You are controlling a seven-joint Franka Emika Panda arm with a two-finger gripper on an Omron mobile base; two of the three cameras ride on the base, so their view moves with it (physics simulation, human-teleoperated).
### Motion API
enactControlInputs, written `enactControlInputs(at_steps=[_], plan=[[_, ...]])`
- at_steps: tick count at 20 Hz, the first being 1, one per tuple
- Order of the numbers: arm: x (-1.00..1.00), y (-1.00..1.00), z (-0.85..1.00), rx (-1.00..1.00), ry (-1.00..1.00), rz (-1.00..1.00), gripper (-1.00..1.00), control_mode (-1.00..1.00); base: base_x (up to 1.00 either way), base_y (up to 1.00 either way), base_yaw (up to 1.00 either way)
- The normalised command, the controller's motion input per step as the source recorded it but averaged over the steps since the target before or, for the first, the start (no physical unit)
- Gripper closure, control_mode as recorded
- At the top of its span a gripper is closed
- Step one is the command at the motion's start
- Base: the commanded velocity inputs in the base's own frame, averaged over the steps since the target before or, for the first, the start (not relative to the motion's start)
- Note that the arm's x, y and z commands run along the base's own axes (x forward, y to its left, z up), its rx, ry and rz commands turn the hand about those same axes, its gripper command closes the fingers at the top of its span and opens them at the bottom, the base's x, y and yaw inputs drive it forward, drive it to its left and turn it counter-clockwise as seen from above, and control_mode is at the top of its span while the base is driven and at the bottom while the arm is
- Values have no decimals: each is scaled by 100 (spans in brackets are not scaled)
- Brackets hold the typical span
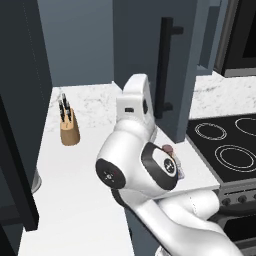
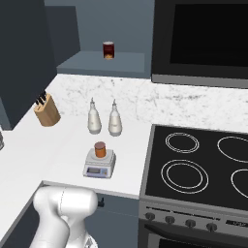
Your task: Pick the jam and place it on the digital scale for weighing, and close the cabinet.
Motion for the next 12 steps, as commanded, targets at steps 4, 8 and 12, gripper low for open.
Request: enactControlInputs(at_steps=[4,8,12], plan=[[0,-68,16,-1,-17,-6,-100,-100,0,0,0],[5,-70,28,0,-6,-4,-100,-100,0,0,0],[24,-63,34,0,0,-1,-100,-100,0,0,0]])
